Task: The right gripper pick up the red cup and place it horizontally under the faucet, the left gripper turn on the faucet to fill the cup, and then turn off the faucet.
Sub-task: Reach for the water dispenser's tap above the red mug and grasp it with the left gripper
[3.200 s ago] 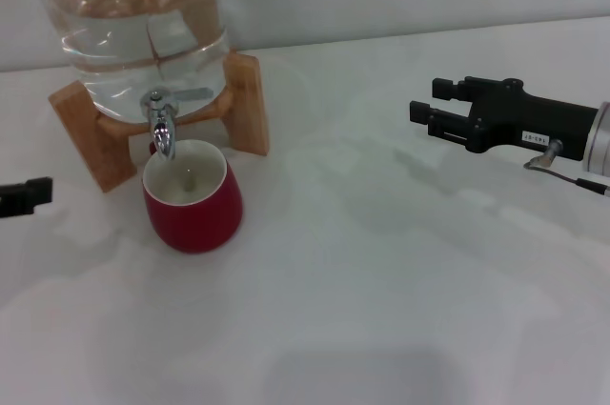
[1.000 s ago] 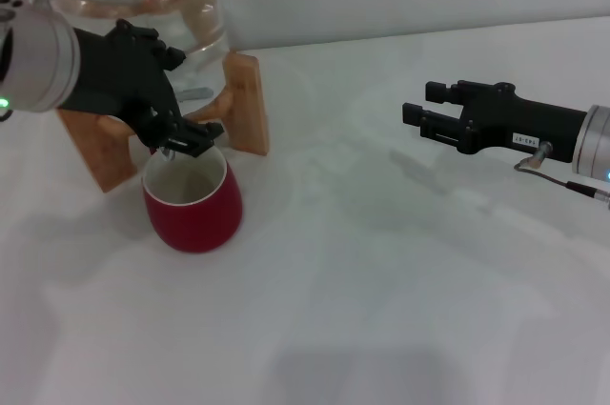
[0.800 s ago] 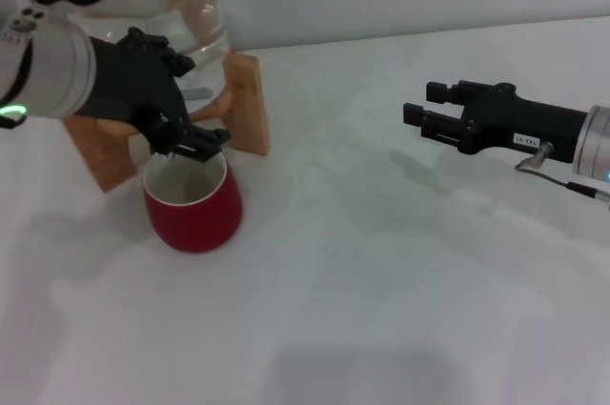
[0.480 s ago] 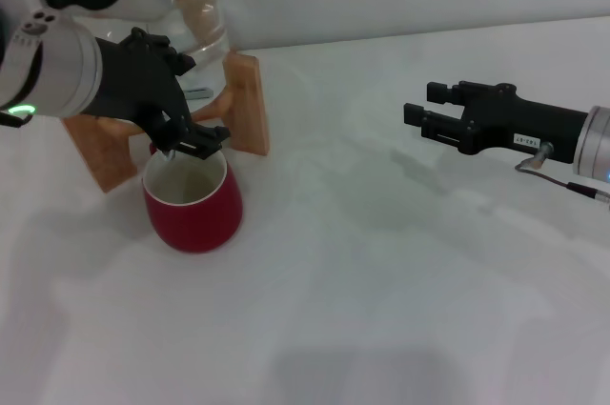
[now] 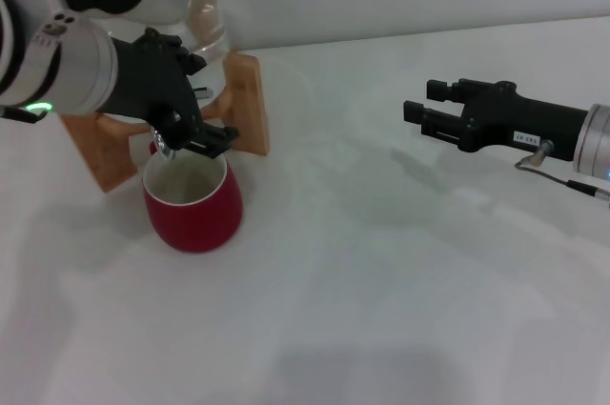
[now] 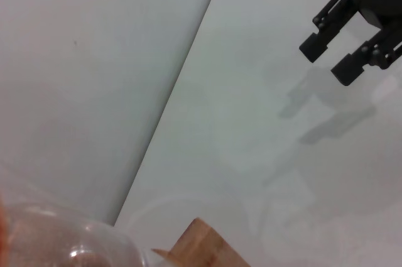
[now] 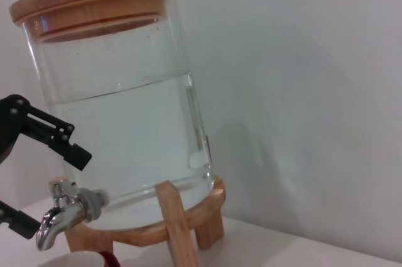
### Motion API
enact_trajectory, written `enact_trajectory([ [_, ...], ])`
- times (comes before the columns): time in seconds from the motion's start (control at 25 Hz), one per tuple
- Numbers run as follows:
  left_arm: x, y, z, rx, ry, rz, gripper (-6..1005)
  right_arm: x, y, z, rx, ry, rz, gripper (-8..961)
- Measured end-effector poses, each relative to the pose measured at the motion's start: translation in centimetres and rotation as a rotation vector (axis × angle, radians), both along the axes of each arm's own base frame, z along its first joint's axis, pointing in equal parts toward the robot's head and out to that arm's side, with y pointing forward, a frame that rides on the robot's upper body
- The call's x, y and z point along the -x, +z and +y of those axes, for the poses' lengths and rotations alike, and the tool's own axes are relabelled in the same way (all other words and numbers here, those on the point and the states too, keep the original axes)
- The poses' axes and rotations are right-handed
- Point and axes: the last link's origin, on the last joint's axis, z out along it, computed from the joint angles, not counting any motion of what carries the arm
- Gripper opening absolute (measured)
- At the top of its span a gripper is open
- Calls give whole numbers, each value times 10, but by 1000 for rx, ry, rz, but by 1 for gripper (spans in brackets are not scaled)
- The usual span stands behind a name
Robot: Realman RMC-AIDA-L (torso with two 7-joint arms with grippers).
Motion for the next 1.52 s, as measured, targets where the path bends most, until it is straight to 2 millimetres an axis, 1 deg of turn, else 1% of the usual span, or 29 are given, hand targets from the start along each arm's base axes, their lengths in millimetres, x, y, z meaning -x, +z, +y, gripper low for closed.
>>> enact_trajectory([
  [0.2, 0, -6, 2, 12, 2, 3, 876, -1, 1, 1, -7, -6, 4, 533],
  [0.48, 5, -15, 4, 28, 16, 13, 876, -3, 1, 1, -7, -14, 4, 533],
  [1.12, 3, -20, -1, 52, 8, 29, 876, -4, 2, 1, -12, -19, 5, 533],
  [1.52, -1, -19, -5, 59, -4, 41, 876, -4, 2, 1, -12, -18, 5, 532],
])
